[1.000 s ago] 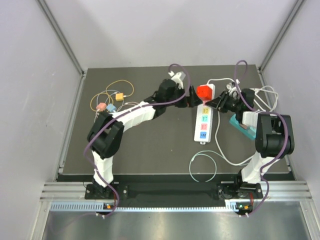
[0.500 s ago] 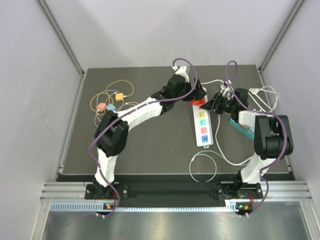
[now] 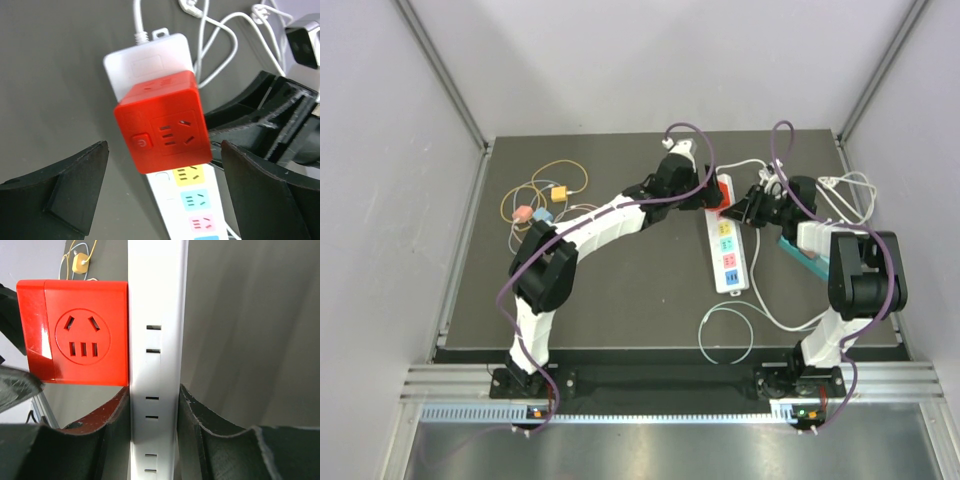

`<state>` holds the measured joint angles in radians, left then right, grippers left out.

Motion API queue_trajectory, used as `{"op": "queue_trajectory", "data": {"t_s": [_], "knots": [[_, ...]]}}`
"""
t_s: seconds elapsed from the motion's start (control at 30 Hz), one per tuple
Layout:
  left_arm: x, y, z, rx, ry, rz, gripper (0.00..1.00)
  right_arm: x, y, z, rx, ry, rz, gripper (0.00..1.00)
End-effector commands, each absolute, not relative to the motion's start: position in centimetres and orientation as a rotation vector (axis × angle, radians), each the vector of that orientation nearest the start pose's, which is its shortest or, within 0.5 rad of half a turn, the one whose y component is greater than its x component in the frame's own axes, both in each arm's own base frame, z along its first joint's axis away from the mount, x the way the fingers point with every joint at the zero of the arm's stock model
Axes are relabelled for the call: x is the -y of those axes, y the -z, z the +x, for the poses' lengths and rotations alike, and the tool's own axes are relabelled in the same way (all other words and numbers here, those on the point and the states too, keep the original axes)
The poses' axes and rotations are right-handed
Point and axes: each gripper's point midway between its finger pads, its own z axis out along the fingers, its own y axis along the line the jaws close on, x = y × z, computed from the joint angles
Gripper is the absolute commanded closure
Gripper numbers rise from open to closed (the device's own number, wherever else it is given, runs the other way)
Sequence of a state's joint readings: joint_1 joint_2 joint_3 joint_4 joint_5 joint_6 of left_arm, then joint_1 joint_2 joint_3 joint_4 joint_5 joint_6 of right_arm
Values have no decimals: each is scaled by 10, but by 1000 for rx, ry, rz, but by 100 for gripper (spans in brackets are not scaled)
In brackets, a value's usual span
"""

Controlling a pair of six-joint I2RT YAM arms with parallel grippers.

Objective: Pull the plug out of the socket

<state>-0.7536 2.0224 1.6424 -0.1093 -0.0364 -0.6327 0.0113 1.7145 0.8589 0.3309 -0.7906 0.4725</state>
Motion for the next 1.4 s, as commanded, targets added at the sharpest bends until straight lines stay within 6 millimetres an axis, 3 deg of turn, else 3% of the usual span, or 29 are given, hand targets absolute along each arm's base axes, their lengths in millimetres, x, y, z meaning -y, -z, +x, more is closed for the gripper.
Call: {"op": "queue_trajectory", "data": {"t_s": [0.0, 0.27, 0.4, 0.47, 0.5, 0.53, 0.57, 0.6, 0.8, 0.83, 0.9, 0.93, 0.97, 1.0, 1.03, 1.1, 1.17, 1.2, 1.23, 1.3, 1.37], "knots": [[441, -199, 417, -2088, 964, 101, 1, -150, -170, 420, -1890, -1075, -210, 100], [450, -186, 433, -2115, 960, 7, 8, -153, -173, 418, -1875, -1098, -218, 100], [452, -175, 434, -2148, 955, -11, 16, -154, -174, 417, -1869, -1104, -223, 100], [450, -174, 439, -2139, 928, -34, 26, -154, -174, 417, -1869, -1104, -223, 100], [451, -173, 440, -2136, 930, -34, 34, -153, -174, 417, -1868, -1103, -221, 100], [451, -176, 441, -2126, 935, -40, 73, -154, -174, 417, -1869, -1103, -221, 100], [451, -178, 441, -2121, 936, -47, 94, -153, -175, 418, -1867, -1099, -221, 100], [451, -180, 442, -2116, 938, -50, 100, -153, -174, 418, -1867, -1091, -219, 100], [445, -216, 442, -2056, 1038, -119, 100, -145, -166, 423, -1890, -1020, -199, 100], [446, -227, 435, -2056, 1116, -155, 100, -144, -165, 423, -1894, -1015, -191, 100], [439, -230, 437, -2032, 1230, -223, 100, -142, -166, 424, -1888, -1030, -165, 100], [434, -222, 431, -2059, 1300, -330, 100, -140, -160, 424, -1899, -1046, -140, 100], [427, -229, 438, -2016, 1357, -377, 100, -143, -159, 422, -1899, -1076, -139, 100], [426, -231, 435, -2019, 1425, -431, 100, -127, -161, 429, -1885, -1083, -71, 100], [424, -234, 433, -2003, 1441, -420, 100, -124, -156, 428, -1893, -1094, -50, 100], [423, -229, 432, -2045, 1382, -386, 100, -119, -151, 430, -1904, -1095, -25, 100], [426, -241, 434, -2032, 1277, -242, 100, -112, -153, 431, -1896, -1082, -13, 100], [423, -233, 431, -2078, 1200, -206, 100, -112, -155, 431, -1892, -1078, -13, 100], [420, -240, 436, -2053, 1111, -123, 100, -111, -158, 431, -1885, -1071, -18, 100], [416, -232, 430, -2100, 1010, -37, 100, -111, -158, 431, -1882, -1065, -21, 100], [418, -238, 430, -2092, 950, 97, 100, -111, -157, 431, -1886, -1069, -21, 100]]}}
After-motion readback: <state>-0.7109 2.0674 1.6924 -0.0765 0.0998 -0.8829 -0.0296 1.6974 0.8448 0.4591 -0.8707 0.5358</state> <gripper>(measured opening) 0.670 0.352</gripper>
